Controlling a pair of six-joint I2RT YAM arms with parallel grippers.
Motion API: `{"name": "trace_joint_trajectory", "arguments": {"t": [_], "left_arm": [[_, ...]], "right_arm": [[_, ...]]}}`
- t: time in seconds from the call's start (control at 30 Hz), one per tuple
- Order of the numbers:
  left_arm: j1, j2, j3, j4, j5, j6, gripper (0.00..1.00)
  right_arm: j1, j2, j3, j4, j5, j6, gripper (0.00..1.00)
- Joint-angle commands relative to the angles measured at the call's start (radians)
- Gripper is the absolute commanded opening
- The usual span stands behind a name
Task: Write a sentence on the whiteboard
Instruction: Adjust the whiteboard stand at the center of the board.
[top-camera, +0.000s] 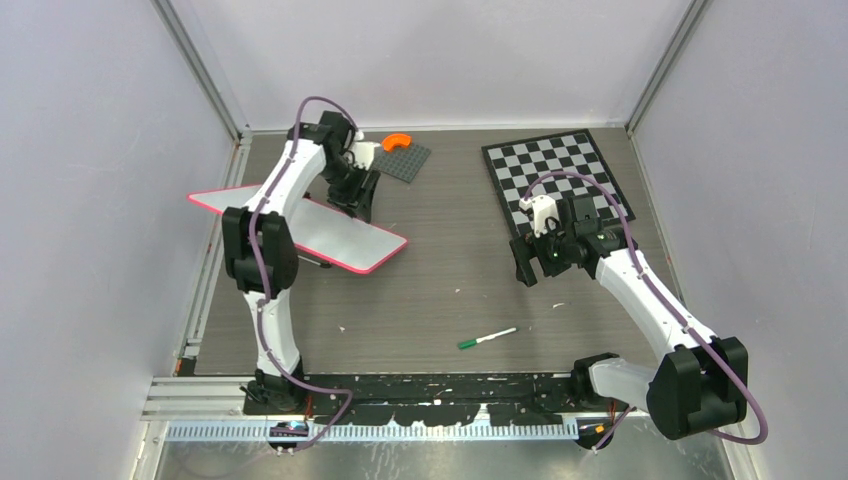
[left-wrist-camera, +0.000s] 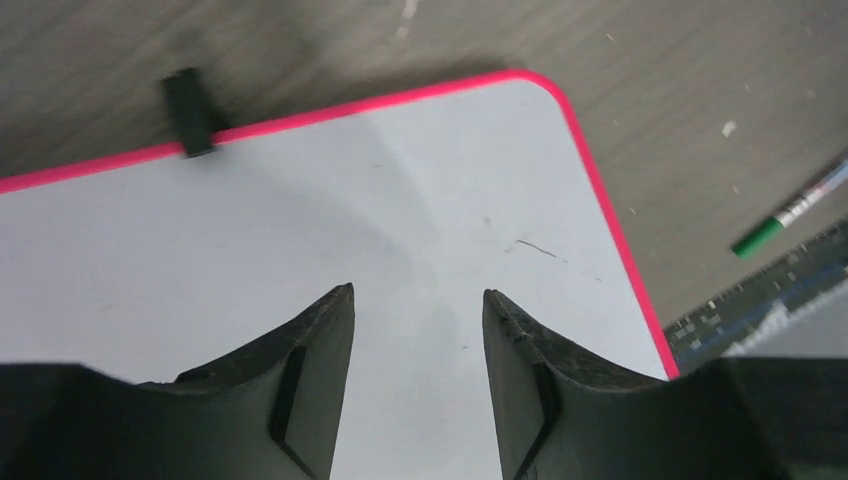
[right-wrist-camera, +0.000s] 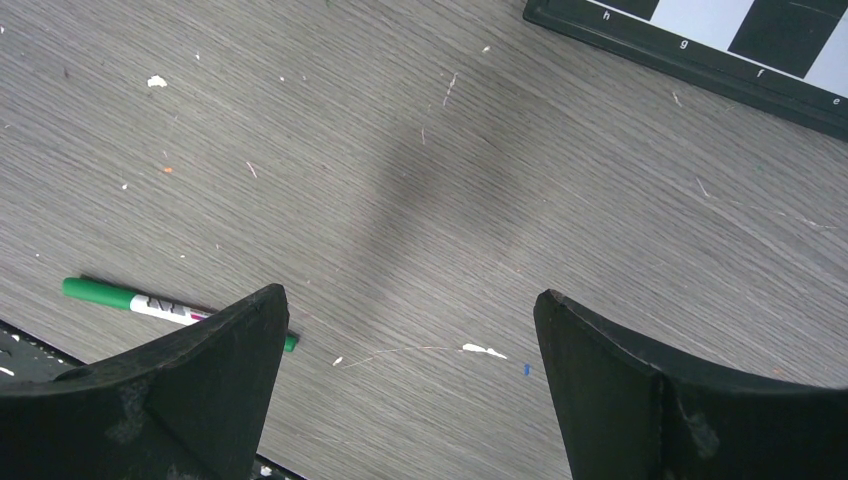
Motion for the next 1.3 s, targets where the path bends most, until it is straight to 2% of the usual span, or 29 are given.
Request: {"name": "trace_joint_trajectory", "arguments": {"t": [0.0,0.13,0.47,0.63,0.8,1.1,1.27], "left_arm": [[0.013,-0.054,-0.004,0.148,-0.204,-0.079,0.52],[0.021,0.019,0.046,0.125,-0.285,-0.093,0.51],[0.033,0.134,0.079,0.101,-0.276,-0.146,0.54],[0.033,0.148,0.053,0.101,-0.194,-0.162,0.50],[0.031,0.151,0.009,0.115,-0.178,-0.163,0.44],[0.008,0.152,-0.023,0.116,-0.159,-0.106,0.16],[-0.048,0.128,-0.021,0.087,-0.124,-0.024,0.02]], "right_arm": [[0.000,-0.020,0.011,0.007,-0.012,0.000,0.97],[0.001,-0.033,0.007,0.005,-0.009,-0.001,0.97],[-0.001,-0.042,0.004,0.007,-0.008,-0.002,0.97],[-0.001,-0.045,0.001,0.010,-0.002,-0.001,0.97],[0.000,-0.043,0.002,0.013,-0.002,0.000,0.97],[0.000,-0.042,0.001,0.013,-0.001,0.000,0.97],[-0.001,-0.040,0.001,0.014,0.001,0.000,0.97]]}}
